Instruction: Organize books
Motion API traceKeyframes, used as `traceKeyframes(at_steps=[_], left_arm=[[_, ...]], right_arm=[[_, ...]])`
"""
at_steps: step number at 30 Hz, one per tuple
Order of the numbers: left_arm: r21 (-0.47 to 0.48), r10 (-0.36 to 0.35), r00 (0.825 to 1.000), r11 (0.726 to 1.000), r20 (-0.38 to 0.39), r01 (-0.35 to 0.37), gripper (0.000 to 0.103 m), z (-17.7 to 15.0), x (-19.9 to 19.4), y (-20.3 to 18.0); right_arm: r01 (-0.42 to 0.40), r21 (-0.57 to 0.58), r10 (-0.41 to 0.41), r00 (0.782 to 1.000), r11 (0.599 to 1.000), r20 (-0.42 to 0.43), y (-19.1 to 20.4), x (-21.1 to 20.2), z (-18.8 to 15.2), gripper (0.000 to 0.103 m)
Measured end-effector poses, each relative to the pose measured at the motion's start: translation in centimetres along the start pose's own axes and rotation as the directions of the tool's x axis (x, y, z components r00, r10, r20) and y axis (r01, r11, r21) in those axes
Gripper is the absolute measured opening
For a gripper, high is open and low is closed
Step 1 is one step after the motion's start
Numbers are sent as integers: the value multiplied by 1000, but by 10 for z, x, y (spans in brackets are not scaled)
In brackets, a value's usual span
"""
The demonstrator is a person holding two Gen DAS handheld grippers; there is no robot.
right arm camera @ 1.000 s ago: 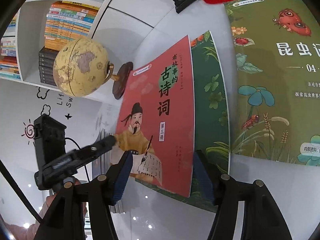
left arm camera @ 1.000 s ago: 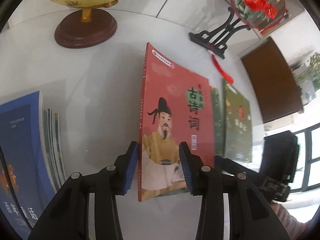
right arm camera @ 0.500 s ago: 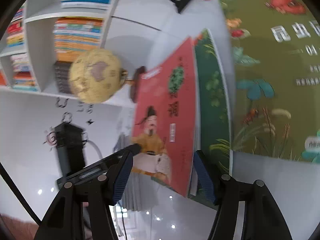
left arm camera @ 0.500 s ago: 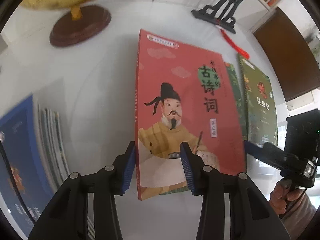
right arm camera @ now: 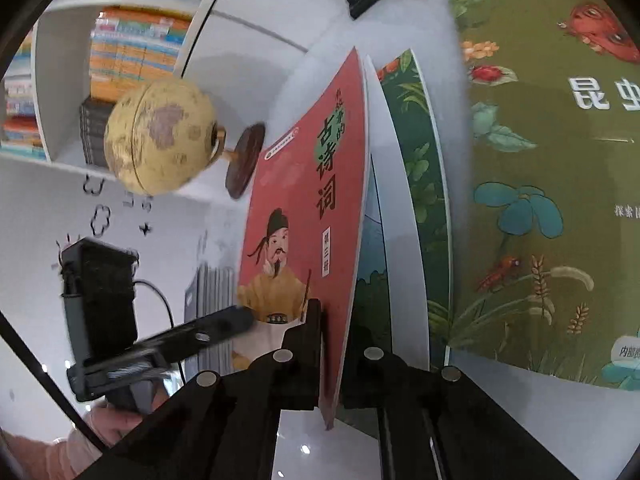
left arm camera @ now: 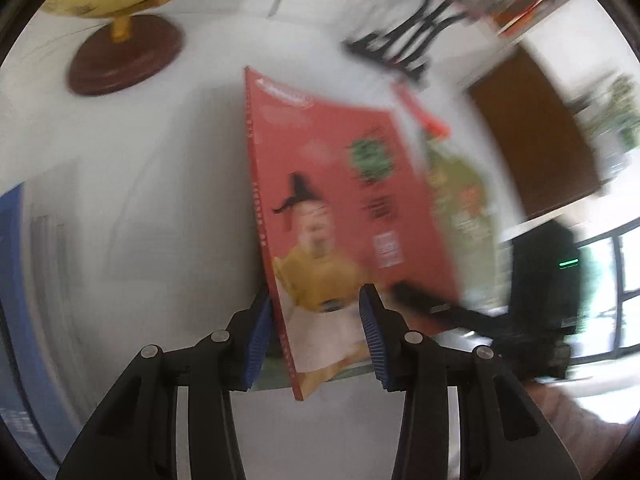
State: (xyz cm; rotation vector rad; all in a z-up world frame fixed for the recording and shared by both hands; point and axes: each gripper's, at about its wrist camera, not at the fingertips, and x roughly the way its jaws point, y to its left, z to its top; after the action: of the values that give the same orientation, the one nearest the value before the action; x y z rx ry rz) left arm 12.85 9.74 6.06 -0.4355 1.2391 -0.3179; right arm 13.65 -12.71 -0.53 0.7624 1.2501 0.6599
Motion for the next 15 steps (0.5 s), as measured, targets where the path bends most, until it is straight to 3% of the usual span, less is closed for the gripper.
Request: traceKeyframes(at_steps=[1,2,4,5,6,8,9,10,12,15], left_arm=[[-3,-43,999,999,-13,43,38,0,3,-6],[19,-19,1000,1000,-25,19,38,1,8,-12],[86,80,996,993,-40,-77,39,-1,20,-22],[105,145,988,985,-49,-139,33,-2,28,-24],[110,178,983,979,-50,-172,25,-4,30,-23],[145,238,971,962,-13,-233,25,-6,28,-28],[181,265,964,948,13,-263,25,-7,26,-35],[256,307,950,915,60,-312,25,-12,22,-47],[310,325,941,889,94,-338,25,-15,17,-58],[276,280,954,914,105,-299,25,-10,3,-55]], right_arm=[[-1,18,1,1000,1000,4,-2,0,0,4],[2,19,-2,1000,1000,3,-2,0,0,4],[10,-2,-10,1000,1000,-5,-3,-2,1,4],[15,-12,-15,1000,1000,-10,-2,-2,3,4],[24,-24,-24,1000,999,-15,-2,-1,4,4],[87,-105,-90,996,991,-20,10,-2,6,4],[113,-157,-117,993,981,-18,16,-3,3,4],[133,-220,-139,990,966,-10,25,-6,2,5],[130,-290,-134,991,948,6,41,-13,-2,5],[137,-351,-134,990,926,35,56,-24,-6,5]])
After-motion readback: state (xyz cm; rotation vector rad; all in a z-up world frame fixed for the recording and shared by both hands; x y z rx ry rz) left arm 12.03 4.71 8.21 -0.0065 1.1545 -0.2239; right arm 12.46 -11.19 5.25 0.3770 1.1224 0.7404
